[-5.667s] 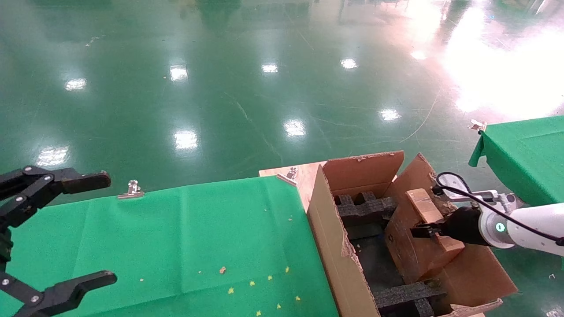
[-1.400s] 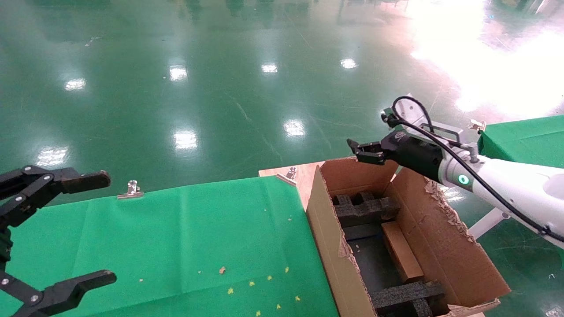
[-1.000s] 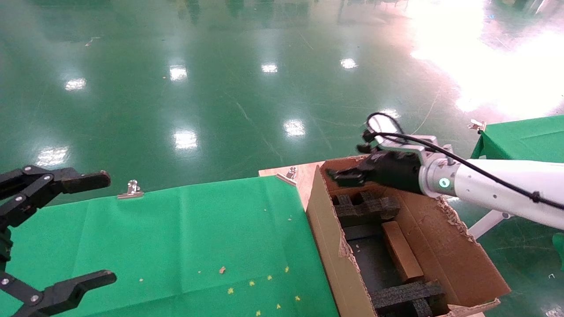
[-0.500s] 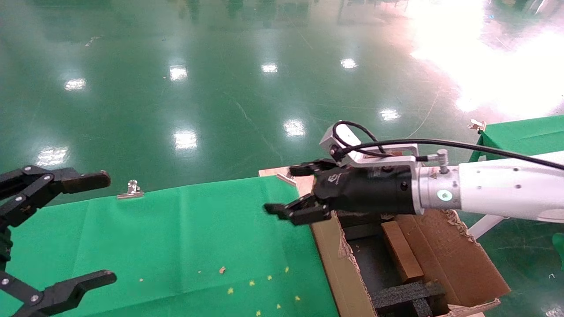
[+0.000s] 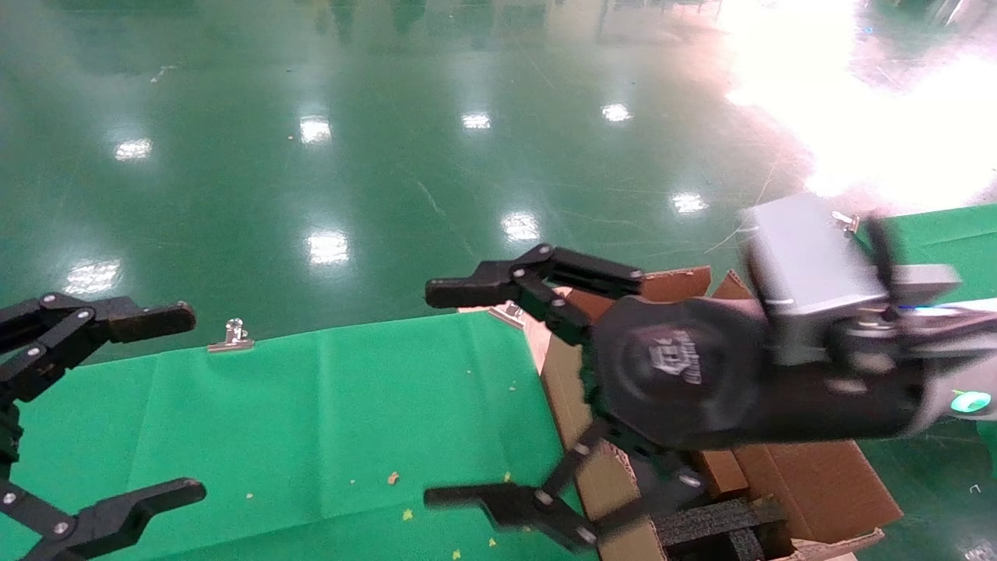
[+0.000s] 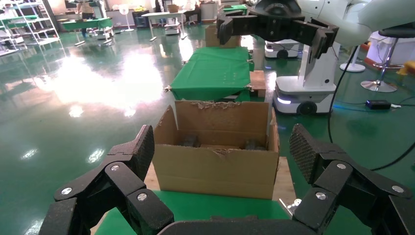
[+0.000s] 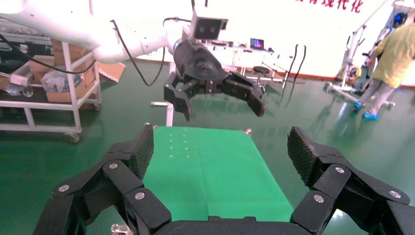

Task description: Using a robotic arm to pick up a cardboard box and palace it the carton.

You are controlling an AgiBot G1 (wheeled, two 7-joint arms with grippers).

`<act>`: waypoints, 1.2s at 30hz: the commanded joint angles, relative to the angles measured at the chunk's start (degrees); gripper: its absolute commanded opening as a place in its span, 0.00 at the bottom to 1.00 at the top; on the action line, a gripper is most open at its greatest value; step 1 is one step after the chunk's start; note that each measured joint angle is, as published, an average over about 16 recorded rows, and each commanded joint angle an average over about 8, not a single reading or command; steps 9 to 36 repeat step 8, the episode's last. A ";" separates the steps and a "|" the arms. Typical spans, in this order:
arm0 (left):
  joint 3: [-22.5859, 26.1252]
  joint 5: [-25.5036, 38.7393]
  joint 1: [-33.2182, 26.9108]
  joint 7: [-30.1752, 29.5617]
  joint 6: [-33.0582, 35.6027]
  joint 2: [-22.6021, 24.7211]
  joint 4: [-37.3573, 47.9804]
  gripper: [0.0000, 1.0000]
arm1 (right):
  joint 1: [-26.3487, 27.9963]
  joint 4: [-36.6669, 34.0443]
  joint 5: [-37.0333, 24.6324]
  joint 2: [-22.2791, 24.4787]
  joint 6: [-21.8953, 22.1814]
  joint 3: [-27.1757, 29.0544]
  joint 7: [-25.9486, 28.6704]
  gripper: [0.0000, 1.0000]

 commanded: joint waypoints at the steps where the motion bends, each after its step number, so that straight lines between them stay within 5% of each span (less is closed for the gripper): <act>1: 0.00 0.00 0.00 0.00 0.00 0.00 0.00 1.00 | -1.32 -0.10 2.21 -0.43 -3.13 3.19 -2.26 1.00; 36: 0.01 -0.02 0.01 0.01 -0.02 0.00 0.01 1.00 | -1.54 -0.16 2.53 -0.54 -3.58 3.61 -2.32 1.00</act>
